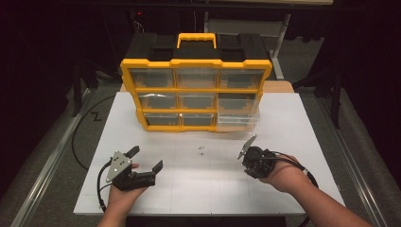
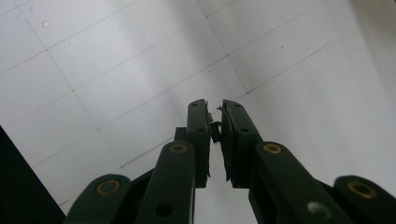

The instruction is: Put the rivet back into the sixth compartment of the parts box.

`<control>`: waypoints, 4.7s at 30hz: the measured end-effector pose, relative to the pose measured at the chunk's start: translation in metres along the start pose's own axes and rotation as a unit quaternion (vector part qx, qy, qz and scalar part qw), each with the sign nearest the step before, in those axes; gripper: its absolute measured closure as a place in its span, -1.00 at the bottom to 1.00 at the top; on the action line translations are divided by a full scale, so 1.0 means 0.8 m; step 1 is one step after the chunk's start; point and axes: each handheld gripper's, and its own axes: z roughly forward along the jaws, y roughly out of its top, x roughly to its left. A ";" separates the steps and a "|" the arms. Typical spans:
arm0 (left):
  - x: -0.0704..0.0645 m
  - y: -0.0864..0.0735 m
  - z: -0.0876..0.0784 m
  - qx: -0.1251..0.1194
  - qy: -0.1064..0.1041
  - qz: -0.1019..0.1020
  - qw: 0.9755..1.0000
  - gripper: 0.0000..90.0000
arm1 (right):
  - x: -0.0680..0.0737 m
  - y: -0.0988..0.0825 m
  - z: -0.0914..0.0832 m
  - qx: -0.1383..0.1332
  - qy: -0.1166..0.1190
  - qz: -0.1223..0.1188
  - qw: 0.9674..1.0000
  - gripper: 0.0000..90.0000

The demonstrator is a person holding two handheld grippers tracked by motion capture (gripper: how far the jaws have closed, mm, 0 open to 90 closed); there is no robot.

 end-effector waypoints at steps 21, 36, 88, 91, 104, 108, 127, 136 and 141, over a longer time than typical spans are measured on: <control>0.000 0.000 0.000 -0.002 -0.002 0.004 1.000 -0.99 | -0.007 0.010 -0.015 -0.007 0.014 0.002 1.000 0.88; -0.001 0.000 0.000 -0.003 -0.004 0.005 1.000 -0.99 | -0.014 0.021 -0.042 -0.008 0.015 0.001 1.000 0.88; 0.000 0.000 -0.001 -0.001 -0.007 0.004 1.000 -0.99 | -0.042 0.055 -0.142 -0.017 -0.005 -0.007 1.000 0.87; 0.001 -0.001 -0.001 -0.002 -0.006 0.001 1.000 -0.99 | -0.044 0.058 -0.147 -0.019 -0.005 -0.005 1.000 0.88; 0.001 0.000 -0.002 -0.003 -0.007 0.002 1.000 -0.99 | -0.050 0.074 -0.169 -0.026 -0.009 -0.006 1.000 0.87; 0.001 0.000 -0.002 -0.005 -0.008 0.000 1.000 -0.99 | -0.053 0.079 -0.175 -0.028 -0.012 -0.006 1.000 0.87; 0.001 0.000 -0.002 -0.005 -0.009 -0.001 1.000 -0.99 | -0.067 0.106 -0.186 -0.034 -0.021 -0.007 0.999 0.88; 0.002 0.000 -0.002 -0.004 -0.009 0.000 1.000 -0.99 | -0.074 0.119 -0.181 -0.032 -0.022 -0.005 0.999 0.87; 0.002 0.000 -0.002 -0.004 -0.009 -0.001 1.000 -0.99 | -0.079 0.123 -0.180 -0.031 -0.026 -0.007 0.999 0.87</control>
